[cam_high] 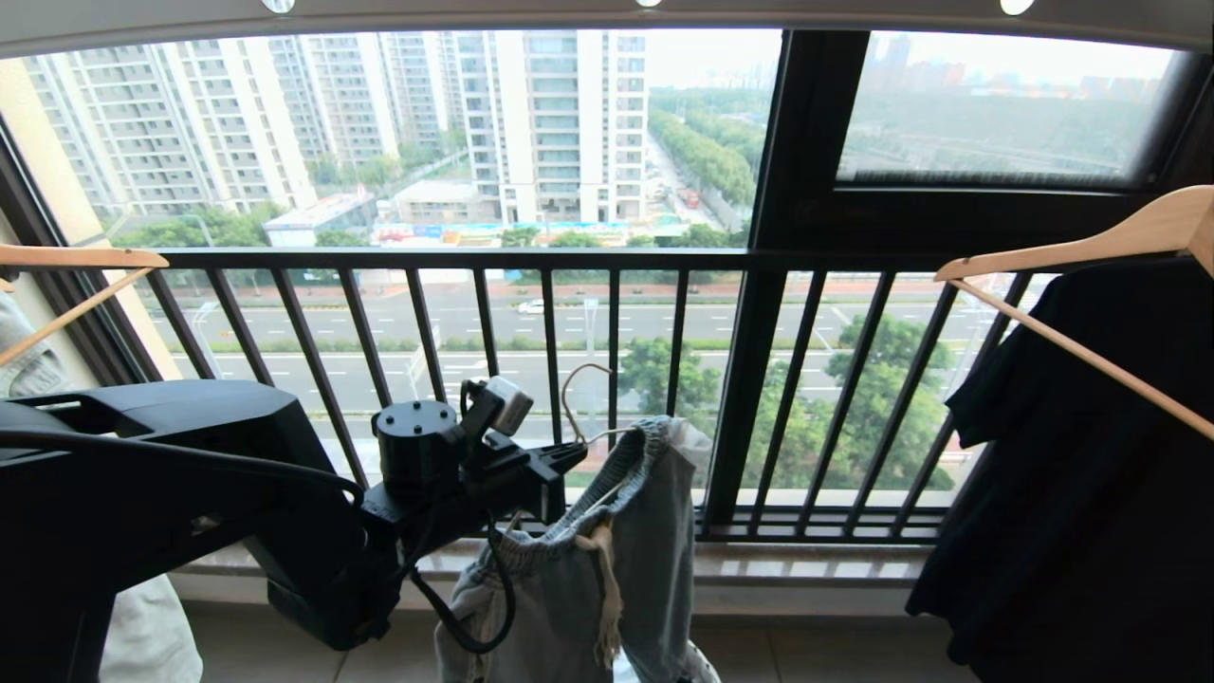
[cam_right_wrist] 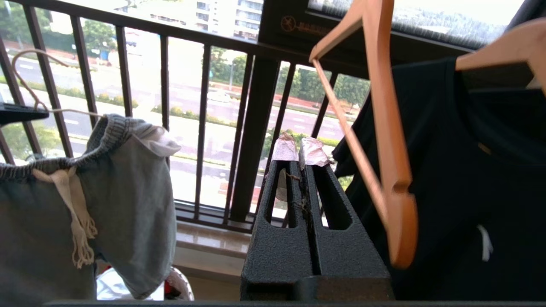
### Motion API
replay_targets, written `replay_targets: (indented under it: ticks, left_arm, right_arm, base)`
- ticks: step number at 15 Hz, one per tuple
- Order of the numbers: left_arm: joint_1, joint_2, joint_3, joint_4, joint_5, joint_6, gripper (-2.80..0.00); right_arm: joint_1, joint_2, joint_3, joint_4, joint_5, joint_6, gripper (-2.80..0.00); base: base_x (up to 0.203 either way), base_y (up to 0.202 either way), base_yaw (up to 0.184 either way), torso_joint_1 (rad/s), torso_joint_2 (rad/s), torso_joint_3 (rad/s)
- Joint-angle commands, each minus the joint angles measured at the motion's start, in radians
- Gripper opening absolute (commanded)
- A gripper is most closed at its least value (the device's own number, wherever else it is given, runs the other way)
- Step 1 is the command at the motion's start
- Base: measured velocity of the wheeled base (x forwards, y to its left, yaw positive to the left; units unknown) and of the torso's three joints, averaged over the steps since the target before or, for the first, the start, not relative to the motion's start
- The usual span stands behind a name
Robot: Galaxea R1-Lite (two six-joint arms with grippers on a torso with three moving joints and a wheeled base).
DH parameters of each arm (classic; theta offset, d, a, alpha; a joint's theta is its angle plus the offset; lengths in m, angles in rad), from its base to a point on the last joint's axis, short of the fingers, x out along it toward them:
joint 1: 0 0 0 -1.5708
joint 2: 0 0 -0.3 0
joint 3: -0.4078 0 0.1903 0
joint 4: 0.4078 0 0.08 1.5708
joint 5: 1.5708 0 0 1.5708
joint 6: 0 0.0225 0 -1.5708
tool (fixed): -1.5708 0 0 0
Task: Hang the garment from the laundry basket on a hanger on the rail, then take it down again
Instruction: Take the clothes off the clothes rack
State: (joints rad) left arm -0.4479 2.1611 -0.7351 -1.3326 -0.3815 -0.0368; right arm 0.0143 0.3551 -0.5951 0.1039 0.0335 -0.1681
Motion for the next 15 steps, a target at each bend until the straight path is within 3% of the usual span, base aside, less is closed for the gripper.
replay_targets:
  ticks: [1, 3, 5, 8, 11, 15]
  left_arm:
    - [0.0, -0.033, 0.006, -0.007, -0.002, -0.011, -2.8]
    - [-0.004, -0.058, 0.014, -0.007, -0.001, -0.04, -2.8]
    - [-0.011, -0.088, 0.016, -0.006, 0.004, -0.04, -2.8]
    - [-0.057, -0.11, 0.036, -0.007, 0.045, -0.038, -2.8]
    - [-0.06, -0.113, 0.028, -0.005, 0.067, -0.037, -2.8]
    - [-0.061, -0.073, 0.001, -0.005, 0.084, -0.036, -2.8]
  right_arm:
    - [0.003, 0.287, -0.167, 0.003, 0.019, -0.022, -2.8]
    - [0.029, 0.461, -0.271, 0.001, 0.055, -0.019, -2.8]
    - [0.134, 0.609, -0.333, -0.01, 0.072, 0.027, -2.8]
    - [0.295, 0.803, -0.367, -0.115, 0.056, 0.186, -2.8]
    - [0.338, 0.976, -0.375, -0.212, 0.043, 0.441, -2.8]
    - [0.346, 1.185, -0.422, -0.321, 0.084, 0.499, -2.8]
  base:
    - [0.0, 0.0, 0.0, 0.0, 0.0, 0.0]
    - [0.0, 0.0, 0.0, 0.0, 0.0, 0.0]
    - [0.0, 0.0, 0.0, 0.0, 0.0, 0.0]
    - [0.0, 0.0, 0.0, 0.0, 0.0, 0.0]
    - [0.0, 0.0, 0.0, 0.0, 0.0, 0.0]
    - [0.0, 0.0, 0.0, 0.0, 0.0, 0.0]
